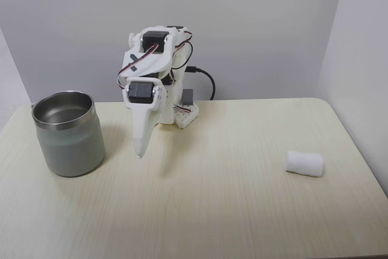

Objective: Grasp a dressing and put it in the cup.

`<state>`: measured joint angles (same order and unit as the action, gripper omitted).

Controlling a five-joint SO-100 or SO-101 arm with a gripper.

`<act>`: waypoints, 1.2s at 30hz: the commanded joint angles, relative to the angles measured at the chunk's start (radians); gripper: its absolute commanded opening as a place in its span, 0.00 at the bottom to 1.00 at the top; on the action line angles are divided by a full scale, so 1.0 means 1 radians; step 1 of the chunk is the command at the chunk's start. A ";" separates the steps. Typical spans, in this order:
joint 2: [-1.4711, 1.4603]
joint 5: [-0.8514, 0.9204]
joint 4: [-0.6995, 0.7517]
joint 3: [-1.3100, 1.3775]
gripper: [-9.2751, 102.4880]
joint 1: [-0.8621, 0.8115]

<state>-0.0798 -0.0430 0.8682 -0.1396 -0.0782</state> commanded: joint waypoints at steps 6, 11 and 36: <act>-0.006 0.044 0.008 -0.008 0.08 0.018; -0.006 0.044 0.008 -0.008 0.08 0.018; 0.005 0.029 0.067 -0.204 0.08 0.081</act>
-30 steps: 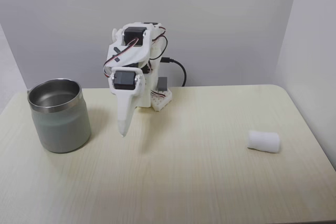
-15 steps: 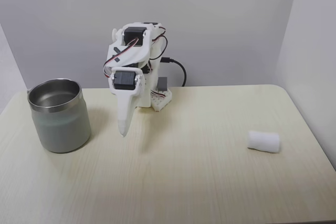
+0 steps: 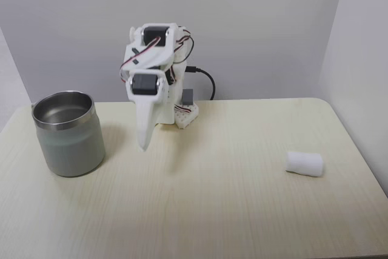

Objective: Grasp a dressing and put it in the cup.

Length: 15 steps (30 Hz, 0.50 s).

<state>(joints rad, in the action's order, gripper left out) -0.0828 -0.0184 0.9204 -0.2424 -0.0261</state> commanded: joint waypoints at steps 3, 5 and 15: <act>0.114 0.005 0.017 -0.233 0.08 0.067; 0.244 -0.006 0.020 -0.362 0.08 0.087; 0.765 0.026 0.152 -0.991 0.08 0.229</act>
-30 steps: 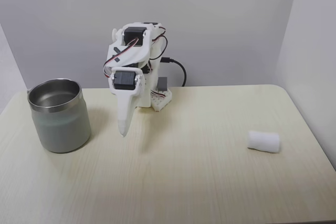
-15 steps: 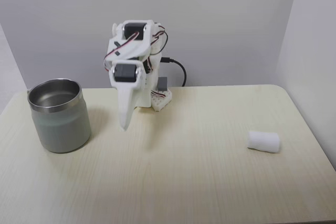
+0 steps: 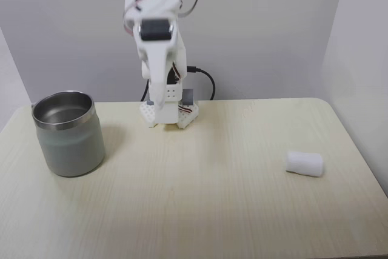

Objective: Grasp a dressing and put it in the cup.

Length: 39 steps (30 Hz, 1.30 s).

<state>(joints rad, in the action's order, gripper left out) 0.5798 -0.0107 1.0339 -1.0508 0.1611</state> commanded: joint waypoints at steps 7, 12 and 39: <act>0.307 0.164 0.150 -0.457 0.09 0.187; 0.431 0.367 0.249 -0.592 0.09 0.316; 1.160 1.313 0.796 -1.175 0.36 0.719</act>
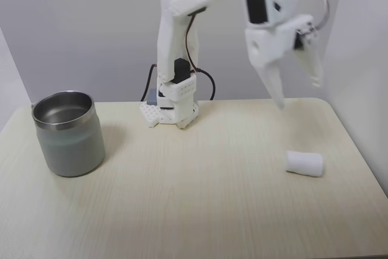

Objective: Grasp a dressing and put it in the cup.

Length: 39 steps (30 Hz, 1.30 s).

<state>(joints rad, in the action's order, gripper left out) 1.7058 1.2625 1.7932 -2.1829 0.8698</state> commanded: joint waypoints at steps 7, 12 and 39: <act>0.213 0.133 0.037 -0.083 0.37 0.060; 0.356 0.155 0.037 -0.153 0.37 0.101; 0.876 0.135 0.038 -0.486 0.35 0.166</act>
<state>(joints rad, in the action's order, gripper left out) 2.5786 1.4113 1.7948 -2.6170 1.0308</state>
